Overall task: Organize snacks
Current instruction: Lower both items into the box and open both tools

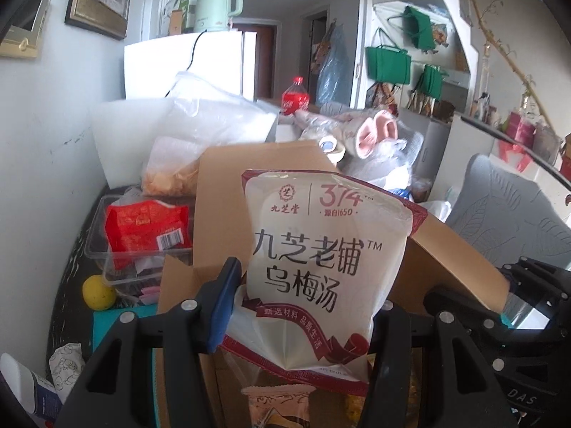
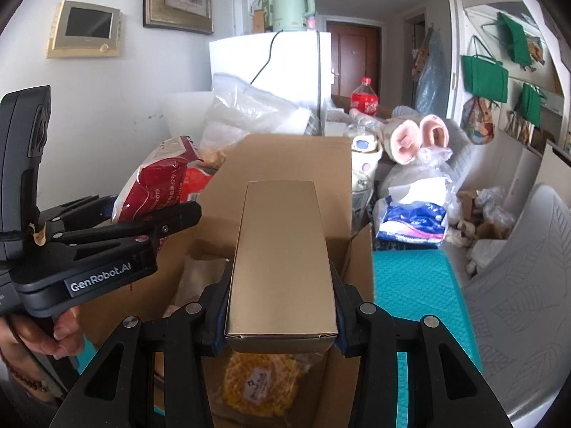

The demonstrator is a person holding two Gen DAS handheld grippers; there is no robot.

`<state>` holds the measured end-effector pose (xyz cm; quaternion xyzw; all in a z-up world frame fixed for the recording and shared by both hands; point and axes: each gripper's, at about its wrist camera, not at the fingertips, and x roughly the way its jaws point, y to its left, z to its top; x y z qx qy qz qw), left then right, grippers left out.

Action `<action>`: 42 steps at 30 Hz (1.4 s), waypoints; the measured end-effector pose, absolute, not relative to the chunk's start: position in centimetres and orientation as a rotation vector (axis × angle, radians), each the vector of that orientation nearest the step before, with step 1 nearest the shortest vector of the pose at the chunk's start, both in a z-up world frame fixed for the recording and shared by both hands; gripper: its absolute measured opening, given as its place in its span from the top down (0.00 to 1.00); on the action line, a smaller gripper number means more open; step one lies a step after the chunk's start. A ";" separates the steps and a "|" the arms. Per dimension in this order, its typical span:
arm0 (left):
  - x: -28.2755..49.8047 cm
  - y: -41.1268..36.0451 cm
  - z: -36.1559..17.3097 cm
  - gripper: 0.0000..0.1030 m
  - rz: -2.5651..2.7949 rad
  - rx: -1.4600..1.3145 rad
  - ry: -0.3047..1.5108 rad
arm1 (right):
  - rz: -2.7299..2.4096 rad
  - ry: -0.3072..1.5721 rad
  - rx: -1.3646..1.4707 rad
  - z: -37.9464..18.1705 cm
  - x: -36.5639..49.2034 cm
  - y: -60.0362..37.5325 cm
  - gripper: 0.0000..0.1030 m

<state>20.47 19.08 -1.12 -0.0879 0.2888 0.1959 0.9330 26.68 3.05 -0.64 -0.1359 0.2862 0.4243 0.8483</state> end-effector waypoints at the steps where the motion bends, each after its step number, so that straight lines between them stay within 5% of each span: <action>1: 20.7 19.1 -1.5 0.48 0.427 -0.168 0.603 | 0.888 0.605 -0.291 -1.0 26.8 3.3 0.58; 19: 23.4 19.7 -5.2 0.48 0.442 -0.185 0.786 | 0.848 0.729 -0.386 -5.4 27.7 5.3 0.57; 27: 24.4 19.0 -5.9 0.48 0.415 -0.167 0.870 | 0.810 0.748 -0.411 -5.6 27.9 5.2 0.42; 42: 23.2 17.5 -3.4 0.48 0.399 -0.124 0.824 | 0.813 0.721 -0.384 -4.1 27.2 3.8 0.42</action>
